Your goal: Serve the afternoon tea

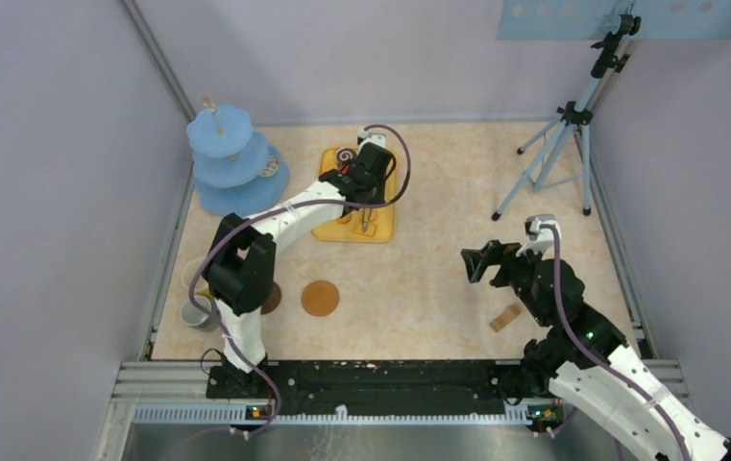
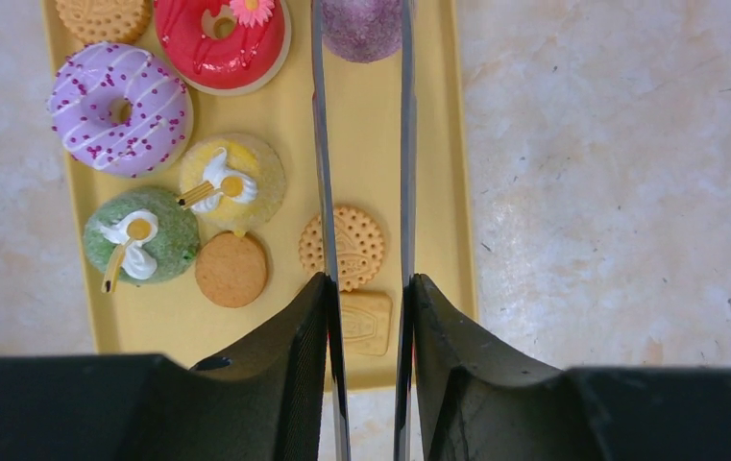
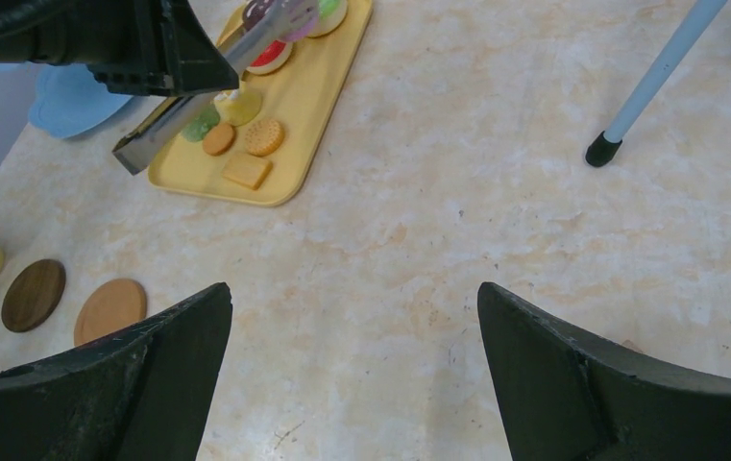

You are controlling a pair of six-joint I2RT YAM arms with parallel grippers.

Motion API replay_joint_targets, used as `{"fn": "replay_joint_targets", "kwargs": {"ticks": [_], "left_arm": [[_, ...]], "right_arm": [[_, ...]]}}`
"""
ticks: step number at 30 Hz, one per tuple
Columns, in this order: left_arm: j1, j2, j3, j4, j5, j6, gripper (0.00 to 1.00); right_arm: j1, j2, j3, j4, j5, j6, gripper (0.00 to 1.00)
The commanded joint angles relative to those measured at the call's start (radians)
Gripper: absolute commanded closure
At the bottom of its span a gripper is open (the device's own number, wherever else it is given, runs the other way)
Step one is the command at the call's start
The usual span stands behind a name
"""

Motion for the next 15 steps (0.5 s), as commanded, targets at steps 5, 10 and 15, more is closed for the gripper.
{"fn": "replay_joint_targets", "kwargs": {"ticks": [5,10,15], "left_arm": [[0.032,-0.232,-0.085,-0.037,-0.020,0.060,0.78],[0.155,-0.397,-0.224,-0.073,0.042,0.061,0.78],[0.283,-0.519,-0.365,-0.071,0.126,0.047,0.77]], "right_arm": [[-0.006,0.003,0.034,0.014,0.021,-0.003,0.04],[-0.006,0.005,0.031,0.022,0.011,-0.009,0.04],[-0.006,0.023,0.029,0.034,-0.001,-0.014,0.04]]}}
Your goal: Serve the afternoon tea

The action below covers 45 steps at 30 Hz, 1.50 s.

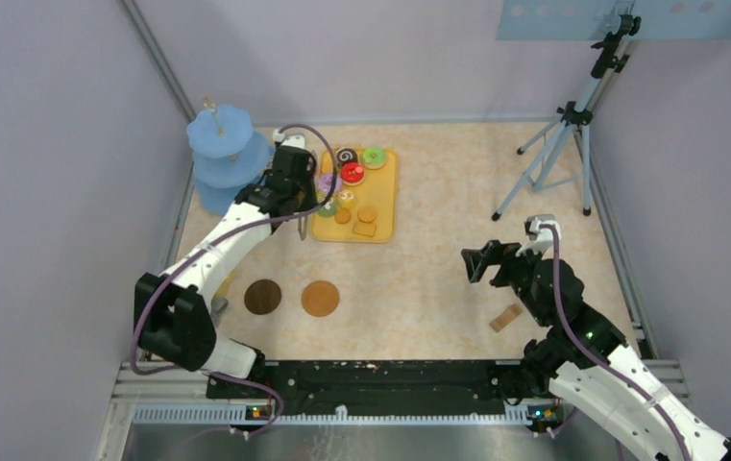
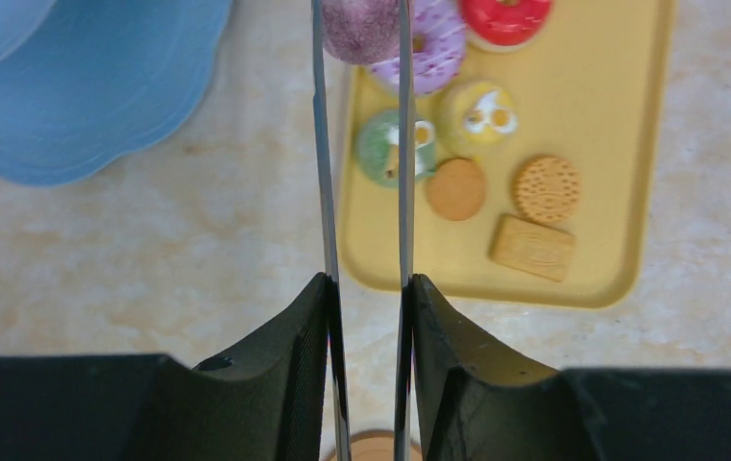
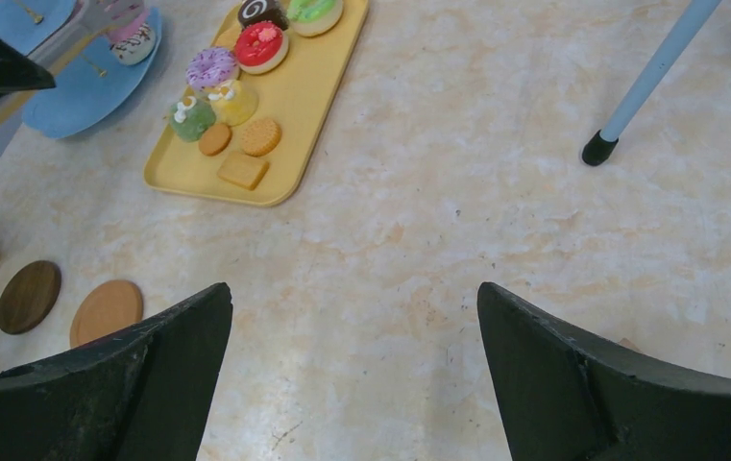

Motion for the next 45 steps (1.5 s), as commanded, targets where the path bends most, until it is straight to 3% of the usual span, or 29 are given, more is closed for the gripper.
{"fn": "replay_joint_targets", "kwargs": {"ticks": [1,9,19,31,45], "left_arm": [[0.093,-0.100,-0.093,0.001,0.082,0.001,0.77],[0.230,-0.066,-0.133,0.011,0.161,-0.006,0.80],[0.302,-0.010,-0.148,0.124,0.032,-0.081,0.79],[0.327,0.116,-0.093,0.169,-0.027,-0.139,0.78],[0.327,0.111,-0.100,0.172,0.029,-0.143,0.49]], "right_arm": [[-0.006,0.022,0.032,0.036,-0.011,-0.015,0.04],[-0.006,0.009,0.021,0.033,-0.016,-0.007,0.04],[-0.006,-0.016,0.007,0.038,-0.017,-0.002,0.04],[-0.005,-0.018,-0.010,0.059,-0.035,-0.006,0.04],[-0.006,-0.010,0.007,0.044,-0.026,-0.006,0.04]]}}
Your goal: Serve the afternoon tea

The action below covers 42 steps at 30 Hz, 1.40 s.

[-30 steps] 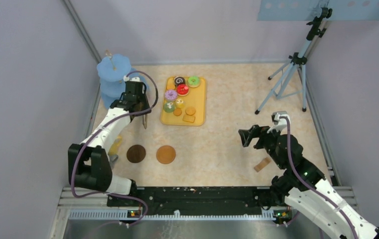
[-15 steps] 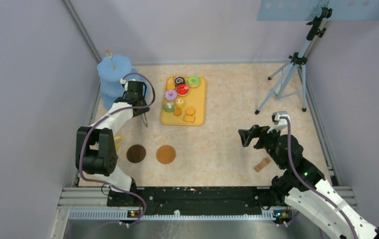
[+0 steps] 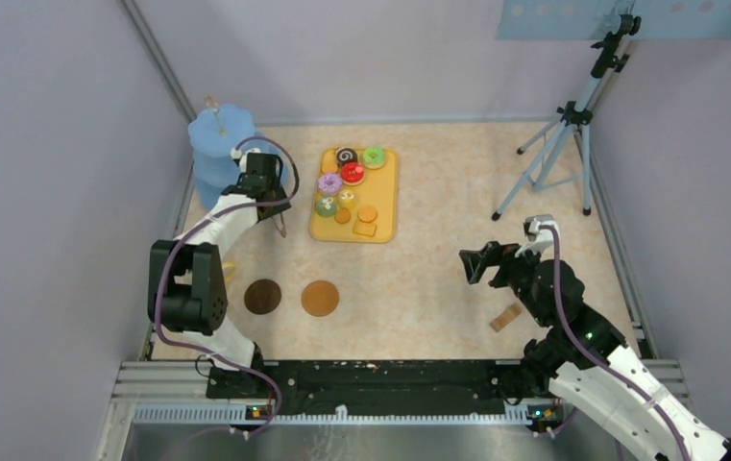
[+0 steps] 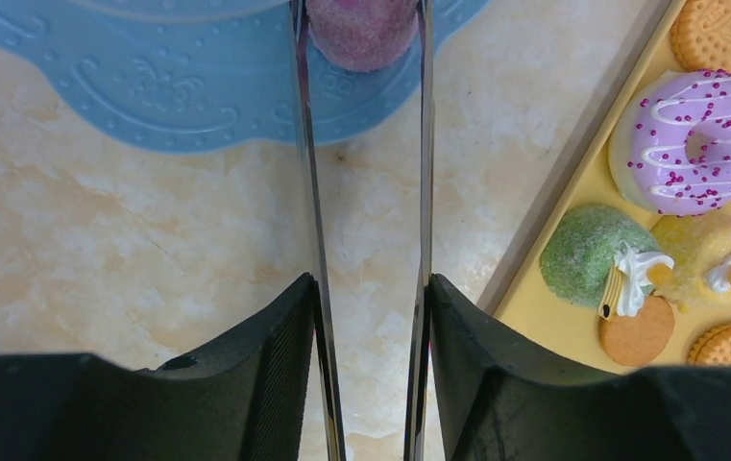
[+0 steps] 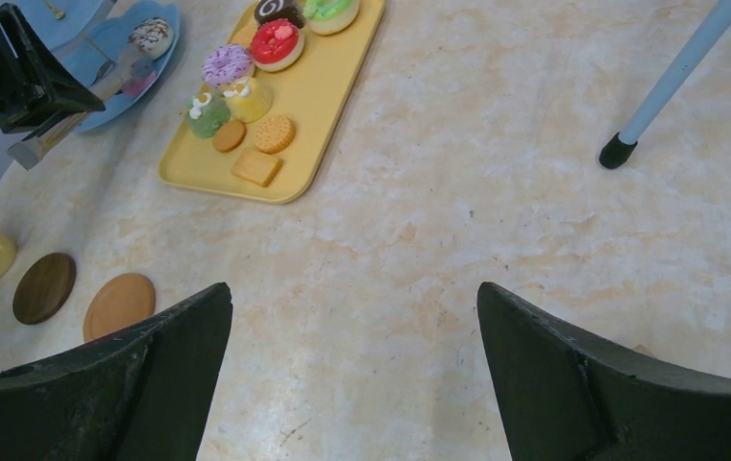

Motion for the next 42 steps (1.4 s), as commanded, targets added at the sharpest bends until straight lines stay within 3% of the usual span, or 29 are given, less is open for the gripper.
{"fn": "replay_joint_targets", "kwargs": {"ticks": [1,12,21,30,35,42], "left_arm": [[0.006,-0.043,0.016,0.031,0.021,-0.005,0.47],[0.006,-0.162,-0.015,-0.048,0.131,0.002,0.40],[0.006,-0.292,-0.072,-0.115,0.138,0.040,0.34],[-0.043,-0.403,-0.202,-0.001,0.483,0.010,0.37],[-0.126,-0.432,-0.177,0.024,0.393,0.057,0.38],[-0.227,-0.308,0.009,-0.028,0.339,0.233,0.36]], "right_arm": [[-0.006,-0.006,0.014,0.026,0.010,-0.004,0.04],[-0.006,0.010,0.025,0.020,0.014,-0.005,0.04],[-0.006,0.023,0.032,0.018,0.010,-0.006,0.04],[-0.005,0.035,0.035,0.005,0.007,0.001,0.04],[-0.006,0.034,0.035,0.005,0.009,0.001,0.04],[-0.006,0.026,0.025,0.009,0.005,0.006,0.04]]}}
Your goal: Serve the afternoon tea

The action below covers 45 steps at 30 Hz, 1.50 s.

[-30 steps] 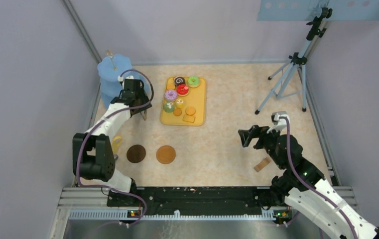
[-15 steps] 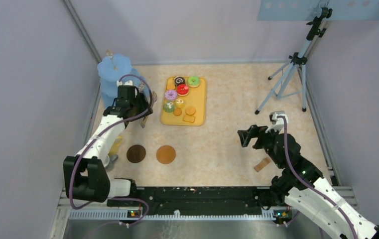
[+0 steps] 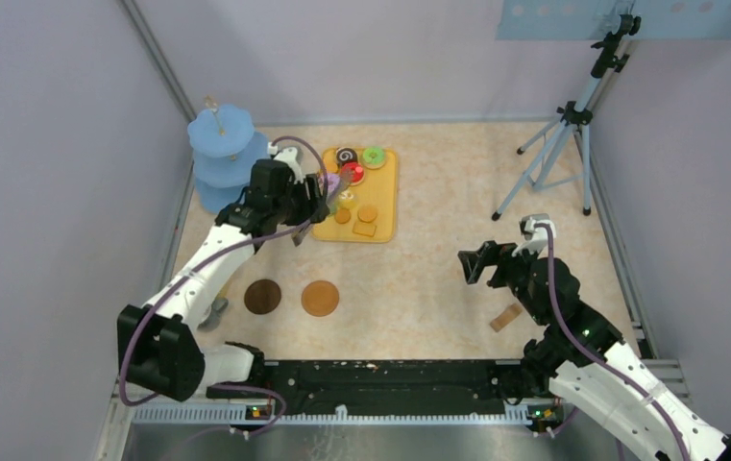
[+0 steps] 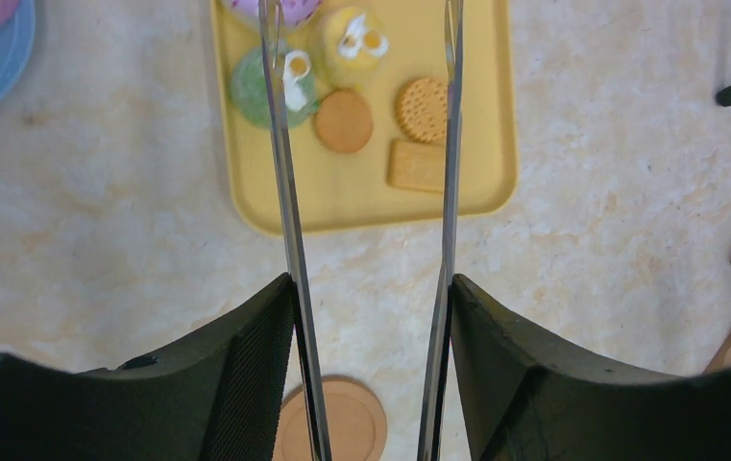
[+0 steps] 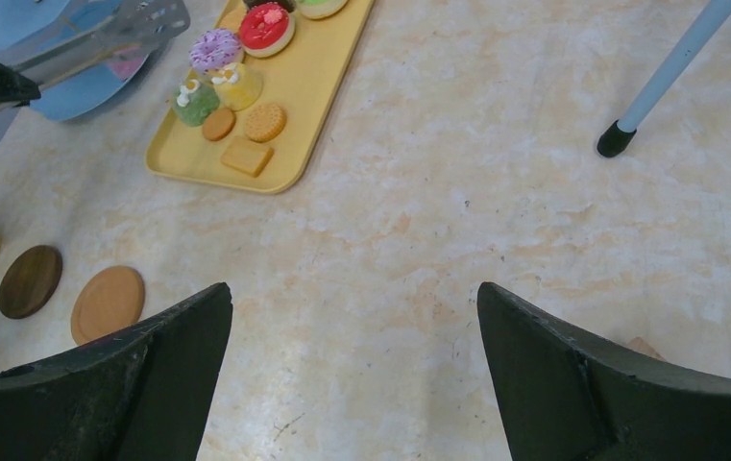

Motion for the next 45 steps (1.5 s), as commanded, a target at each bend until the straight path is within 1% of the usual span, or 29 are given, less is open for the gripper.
{"fn": "replay_joint_targets", "kwargs": {"ticks": [1,6,9,12,15,23,25,31,38,45], "left_arm": [[-0.051,0.108,0.184,0.006,-0.029,0.147,0.36],[-0.059,0.296,0.403,-0.105,-0.055,0.224,0.36],[-0.061,0.393,0.502,-0.149,-0.081,0.233,0.36],[-0.061,0.454,0.551,-0.152,-0.046,0.229,0.36],[-0.063,0.510,0.595,-0.170,-0.043,0.217,0.36],[-0.086,0.574,0.598,-0.166,-0.098,0.238,0.33],[-0.089,0.584,0.598,-0.166,-0.138,0.245,0.33],[-0.095,0.611,0.602,-0.155,-0.127,0.252,0.33],[-0.100,0.649,0.630,-0.161,-0.136,0.253,0.35],[-0.117,0.682,0.658,-0.184,-0.170,0.254,0.36]], "right_arm": [[-0.006,-0.004,0.022,0.018,0.003,0.006,0.04],[-0.006,0.002,0.020,0.023,0.016,0.001,0.04],[-0.006,0.000,0.021,0.019,0.018,0.003,0.04],[-0.006,-0.007,0.017,0.019,0.017,0.005,0.04],[-0.006,-0.006,0.016,0.024,0.020,0.004,0.04],[-0.006,0.004,0.010,0.034,0.024,-0.004,0.04],[-0.006,0.005,0.010,0.034,0.023,-0.006,0.04],[-0.006,0.008,0.007,0.039,0.024,-0.008,0.04],[-0.006,0.009,0.007,0.039,0.025,-0.008,0.04],[-0.006,0.009,0.008,0.038,0.023,-0.007,0.04]]}}
